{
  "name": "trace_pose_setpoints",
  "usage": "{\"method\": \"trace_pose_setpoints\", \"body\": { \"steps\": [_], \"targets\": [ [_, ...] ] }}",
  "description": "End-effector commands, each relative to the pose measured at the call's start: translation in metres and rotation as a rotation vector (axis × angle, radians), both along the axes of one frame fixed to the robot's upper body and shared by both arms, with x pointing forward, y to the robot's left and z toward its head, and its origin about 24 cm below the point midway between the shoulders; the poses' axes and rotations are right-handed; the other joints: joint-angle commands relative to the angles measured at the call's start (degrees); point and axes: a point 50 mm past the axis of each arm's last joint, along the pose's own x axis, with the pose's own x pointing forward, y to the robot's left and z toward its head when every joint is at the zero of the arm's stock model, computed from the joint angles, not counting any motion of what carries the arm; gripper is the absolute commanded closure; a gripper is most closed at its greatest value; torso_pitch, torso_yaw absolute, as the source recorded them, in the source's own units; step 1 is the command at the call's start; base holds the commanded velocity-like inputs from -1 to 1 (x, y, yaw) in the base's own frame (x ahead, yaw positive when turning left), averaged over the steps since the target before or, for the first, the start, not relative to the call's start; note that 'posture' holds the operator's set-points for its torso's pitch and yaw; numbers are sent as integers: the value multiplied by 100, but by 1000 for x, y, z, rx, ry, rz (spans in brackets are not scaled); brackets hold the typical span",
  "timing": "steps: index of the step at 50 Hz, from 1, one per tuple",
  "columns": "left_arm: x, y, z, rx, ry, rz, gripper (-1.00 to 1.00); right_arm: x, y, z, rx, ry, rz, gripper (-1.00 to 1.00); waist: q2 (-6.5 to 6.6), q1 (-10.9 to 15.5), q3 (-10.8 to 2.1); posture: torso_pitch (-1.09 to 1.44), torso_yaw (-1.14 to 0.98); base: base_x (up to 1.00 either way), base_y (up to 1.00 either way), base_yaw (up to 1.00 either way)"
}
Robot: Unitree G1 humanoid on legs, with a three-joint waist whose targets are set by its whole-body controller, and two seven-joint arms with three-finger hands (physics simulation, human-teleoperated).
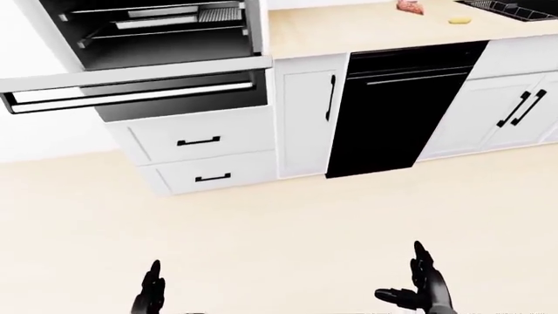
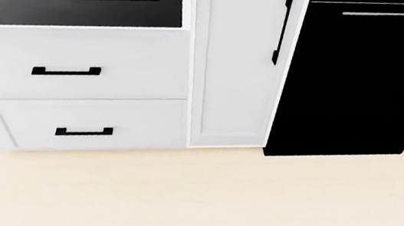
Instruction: Close the oven door.
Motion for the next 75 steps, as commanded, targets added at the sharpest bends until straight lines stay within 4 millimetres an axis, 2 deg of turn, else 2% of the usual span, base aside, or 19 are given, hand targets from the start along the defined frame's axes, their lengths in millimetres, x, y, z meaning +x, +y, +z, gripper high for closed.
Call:
{"method": "trace_pose_setpoints", "body": {
  "steps": [1,10,15,17,21,25,28,30,31,32,39,46,47,51,55,57,59,71,75],
  "targets": [
    [7,3,7,18,-49,-4,-100,7,-9,10,-34,-53,0,-100,2,7,-44,0,0,0,28,0],
    [6,3,7,19,-50,-3,-100,7,-8,10,-34,-52,1,-100,-436,-19,-19,0,0,0,29,0],
    [7,3,7,19,-50,-3,-100,7,-8,9,-33,-52,2,-100,-900,-31,-55,0,0,0,28,0],
    [7,3,7,19,-50,-4,-100,6,-8,9,-33,-52,2,-100,-733,-84,-50,0,0,0,29,0],
    [7,3,7,19,-51,-3,-100,6,-8,9,-33,-52,2,-100,-740,-81,-91,0,0,0,29,0],
    [7,3,7,18,-52,-3,-100,6,-8,10,-33,-52,2,-100,-504,-67,-20,0,0,0,29,0],
    [7,3,7,20,-52,-4,-100,6,-8,9,-31,-51,3,-100,-158,-69,-35,0,0,0,29,0],
    [7,2,7,19,-52,-5,-100,7,-8,10,-31,-52,3,-100,304,-25,-156,0,0,0,29,0],
    [7,2,7,18,-52,-5,-100,7,-8,10,-32,-52,3,-100,-65,4,-84,0,0,0,29,0],
    [7,2,7,18,-53,-4,-100,7,-8,10,-31,-52,2,-100,14,-2,-66,0,0,0,29,0],
    [8,3,7,18,-55,-5,-100,8,-8,10,-30,-53,3,-100,-352,-3,-13,0,0,0,29,0],
    [7,3,7,18,-54,-4,-100,8,-8,10,-31,-53,3,-100,-945,-41,-48,0,0,0,29,0],
    [7,3,7,18,-54,-3,-100,7,-8,10,-31,-52,3,-100,-690,-100,-41,0,0,0,29,0],
    [8,3,7,18,-57,-2,-100,7,-8,9,-31,-50,2,-100,-748,-88,-102,0,0,0,29,0],
    [8,3,7,15,-56,-2,-100,7,-8,9,-30,-51,2,-100,-475,-73,-24,0,0,0,29,0],
    [7,3,7,14,-55,-3,-100,6,-8,9,-30,-50,2,-100,-249,-73,-31,0,0,0,29,0],
    [8,3,7,15,-55,-2,-100,7,-8,9,-30,-51,1,-100,156,-53,-121,0,0,0,29,0],
    [11,-5,15,127,-137,-76,-100,7,-8,9,-29,-51,0,-100,-518,-32,-13,0,0,0,29,0],
    [10,-2,14,108,-115,-63,-100,7,-8,9,-29,-51,0,-100,-986,-59,-85,0,0,0,29,0]
  ]
}}
